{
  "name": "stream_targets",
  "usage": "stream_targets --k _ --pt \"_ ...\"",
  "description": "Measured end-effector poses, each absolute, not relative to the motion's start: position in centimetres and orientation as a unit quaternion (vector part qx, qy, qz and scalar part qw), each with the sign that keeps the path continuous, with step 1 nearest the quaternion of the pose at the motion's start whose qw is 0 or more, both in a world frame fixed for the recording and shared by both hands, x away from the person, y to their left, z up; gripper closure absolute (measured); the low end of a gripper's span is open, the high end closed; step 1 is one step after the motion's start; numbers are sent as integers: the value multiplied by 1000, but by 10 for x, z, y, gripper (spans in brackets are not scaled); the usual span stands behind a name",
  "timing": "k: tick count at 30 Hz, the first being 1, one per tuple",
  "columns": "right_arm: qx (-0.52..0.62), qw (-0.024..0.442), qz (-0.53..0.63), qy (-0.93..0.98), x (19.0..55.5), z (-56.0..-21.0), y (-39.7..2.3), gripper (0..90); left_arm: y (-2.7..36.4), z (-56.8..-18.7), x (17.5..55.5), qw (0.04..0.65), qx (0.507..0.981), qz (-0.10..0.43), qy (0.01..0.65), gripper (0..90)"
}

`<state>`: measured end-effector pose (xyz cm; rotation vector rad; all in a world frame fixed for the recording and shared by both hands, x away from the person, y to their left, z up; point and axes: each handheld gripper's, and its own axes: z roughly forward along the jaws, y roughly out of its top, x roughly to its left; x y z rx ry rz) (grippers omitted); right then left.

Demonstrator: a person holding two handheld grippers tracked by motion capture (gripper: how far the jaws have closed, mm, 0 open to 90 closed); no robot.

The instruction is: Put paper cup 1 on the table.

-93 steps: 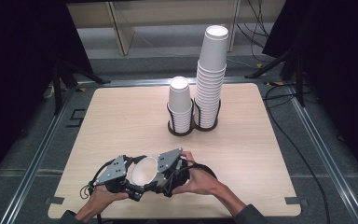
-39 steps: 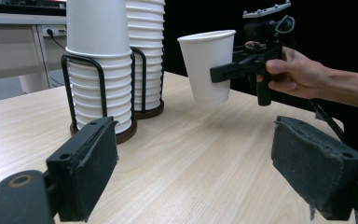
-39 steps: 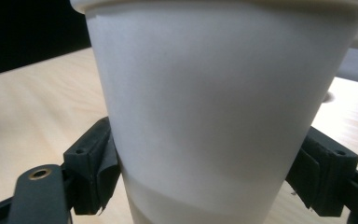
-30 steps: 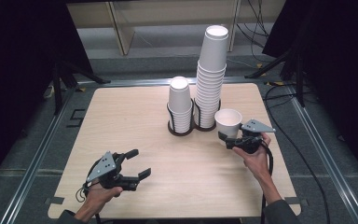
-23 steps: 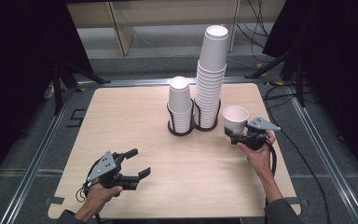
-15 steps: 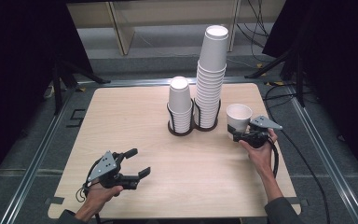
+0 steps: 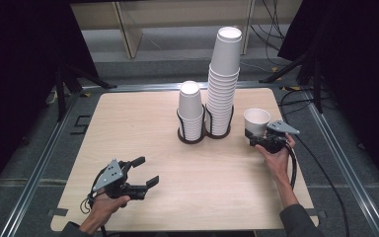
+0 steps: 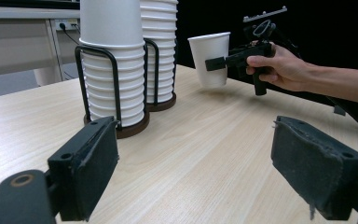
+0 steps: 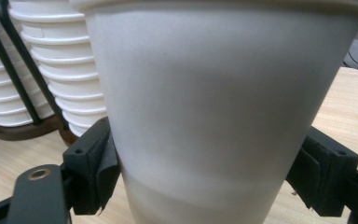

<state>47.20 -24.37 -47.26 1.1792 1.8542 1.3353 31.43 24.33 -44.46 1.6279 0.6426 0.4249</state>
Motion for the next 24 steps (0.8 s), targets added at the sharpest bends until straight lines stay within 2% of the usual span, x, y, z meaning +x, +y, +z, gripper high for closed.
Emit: stream_targets --k 18,24 --pt "440 283 466 713 475 -483 -248 187 243 -444 314 625 706 184 277 144" --pt "452 265 470 710 474 -483 -251 153 244 -444 314 626 706 184 277 144"
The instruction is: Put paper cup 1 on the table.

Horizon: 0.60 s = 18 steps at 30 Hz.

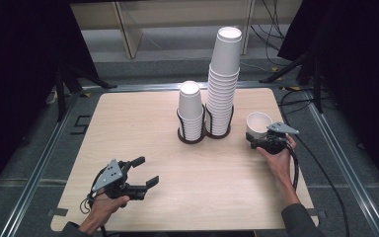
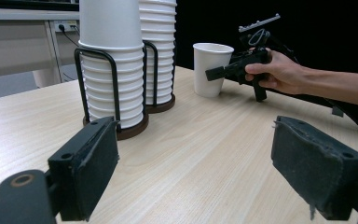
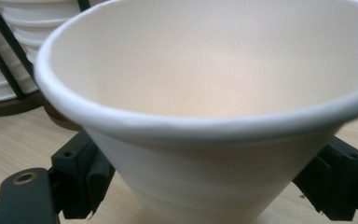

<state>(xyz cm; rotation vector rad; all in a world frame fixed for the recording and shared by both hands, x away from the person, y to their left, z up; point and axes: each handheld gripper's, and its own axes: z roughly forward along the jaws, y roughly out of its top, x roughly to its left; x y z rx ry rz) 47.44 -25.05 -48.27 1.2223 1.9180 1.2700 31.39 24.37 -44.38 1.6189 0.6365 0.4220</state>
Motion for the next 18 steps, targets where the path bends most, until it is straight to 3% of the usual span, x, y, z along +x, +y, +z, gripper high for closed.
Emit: stream_targets --k 18 --pt "463 232 489 702 435 -463 -274 153 247 -444 315 623 707 185 281 144"
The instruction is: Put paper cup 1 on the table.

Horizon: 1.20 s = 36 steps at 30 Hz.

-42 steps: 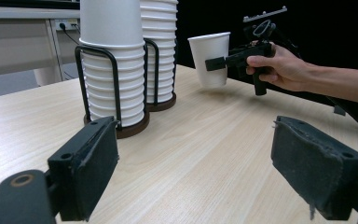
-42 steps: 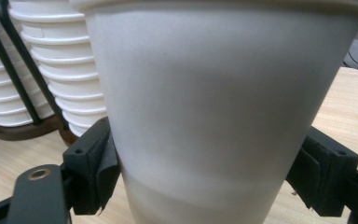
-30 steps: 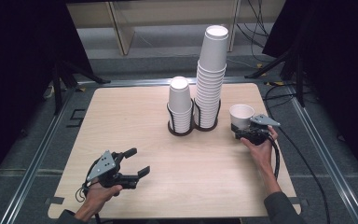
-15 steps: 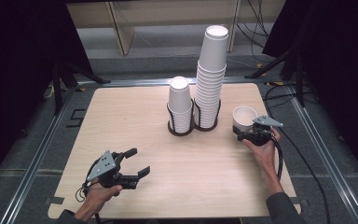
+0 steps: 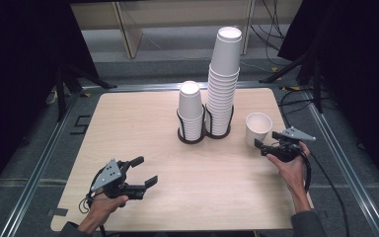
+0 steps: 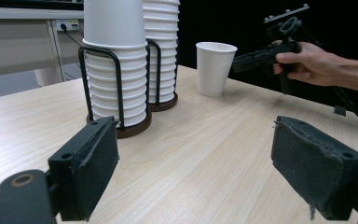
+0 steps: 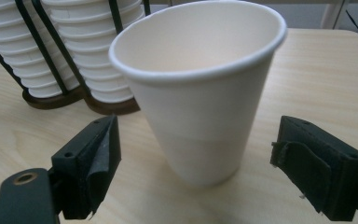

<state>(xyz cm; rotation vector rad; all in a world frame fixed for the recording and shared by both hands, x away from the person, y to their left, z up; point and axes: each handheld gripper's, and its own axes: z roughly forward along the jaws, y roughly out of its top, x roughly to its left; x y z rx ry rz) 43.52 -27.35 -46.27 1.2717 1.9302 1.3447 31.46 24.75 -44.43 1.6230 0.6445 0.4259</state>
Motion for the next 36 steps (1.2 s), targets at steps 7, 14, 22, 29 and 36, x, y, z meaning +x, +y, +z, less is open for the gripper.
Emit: stream_targets --k 7,14,22,29,36 --pt "460 229 493 702 407 -454 -271 157 248 -445 315 621 708 187 281 144" --pt "464 222 508 691 385 -435 -255 163 247 -447 317 624 704 186 283 144" --pt "453 194 521 696 371 -418 -222 169 248 -448 317 611 712 189 290 145" --pt "417 193 526 716 375 -399 -206 166 246 -449 318 608 716 188 287 145" --pt "406 196 521 725 384 -381 -192 161 246 -449 318 609 716 186 286 145"
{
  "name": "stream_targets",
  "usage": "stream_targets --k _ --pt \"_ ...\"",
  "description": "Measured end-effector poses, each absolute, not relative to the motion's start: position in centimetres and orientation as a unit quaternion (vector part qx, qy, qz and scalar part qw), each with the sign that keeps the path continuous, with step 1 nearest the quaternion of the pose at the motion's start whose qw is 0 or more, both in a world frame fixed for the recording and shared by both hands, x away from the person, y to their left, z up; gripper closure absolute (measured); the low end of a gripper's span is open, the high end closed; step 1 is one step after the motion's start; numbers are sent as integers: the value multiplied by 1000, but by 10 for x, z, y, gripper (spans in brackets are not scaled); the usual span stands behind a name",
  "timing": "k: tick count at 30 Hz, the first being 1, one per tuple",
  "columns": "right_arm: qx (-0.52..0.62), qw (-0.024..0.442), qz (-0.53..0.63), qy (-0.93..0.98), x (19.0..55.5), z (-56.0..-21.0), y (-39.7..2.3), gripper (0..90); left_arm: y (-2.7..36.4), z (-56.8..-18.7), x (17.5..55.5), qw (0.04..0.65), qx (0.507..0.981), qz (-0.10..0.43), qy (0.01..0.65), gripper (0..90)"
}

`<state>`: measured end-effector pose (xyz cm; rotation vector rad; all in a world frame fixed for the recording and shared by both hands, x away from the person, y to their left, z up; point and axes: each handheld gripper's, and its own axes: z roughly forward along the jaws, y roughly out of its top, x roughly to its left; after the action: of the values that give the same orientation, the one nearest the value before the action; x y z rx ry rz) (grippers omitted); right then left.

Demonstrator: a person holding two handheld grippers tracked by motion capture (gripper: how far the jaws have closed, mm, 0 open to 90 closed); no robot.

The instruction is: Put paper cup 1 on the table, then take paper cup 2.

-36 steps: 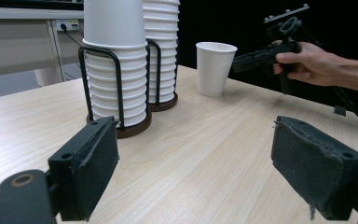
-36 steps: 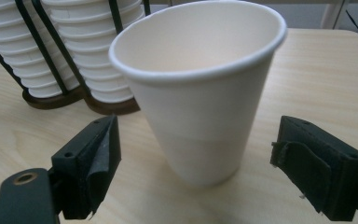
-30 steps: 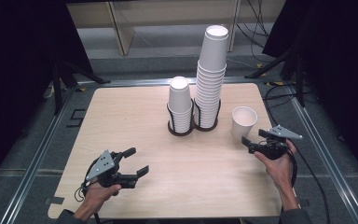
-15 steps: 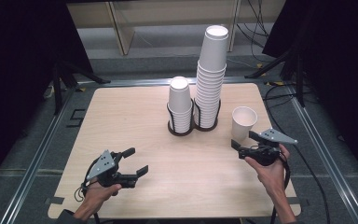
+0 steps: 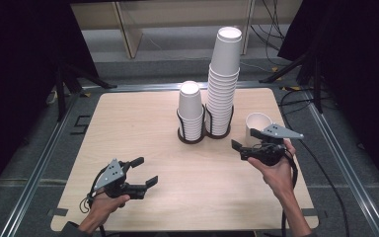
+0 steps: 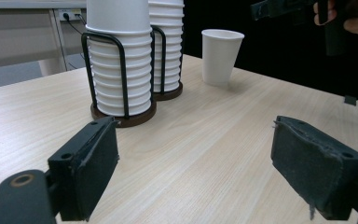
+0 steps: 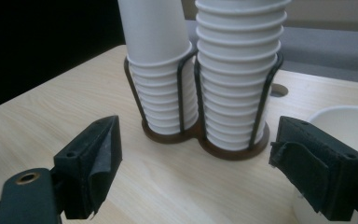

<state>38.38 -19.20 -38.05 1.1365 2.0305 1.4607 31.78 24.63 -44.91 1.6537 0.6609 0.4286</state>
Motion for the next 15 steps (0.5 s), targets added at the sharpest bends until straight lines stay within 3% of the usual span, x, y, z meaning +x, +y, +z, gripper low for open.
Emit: stream_targets --k 15 --pt "396 207 552 704 409 -327 -186 153 249 -449 317 607 715 189 292 145"
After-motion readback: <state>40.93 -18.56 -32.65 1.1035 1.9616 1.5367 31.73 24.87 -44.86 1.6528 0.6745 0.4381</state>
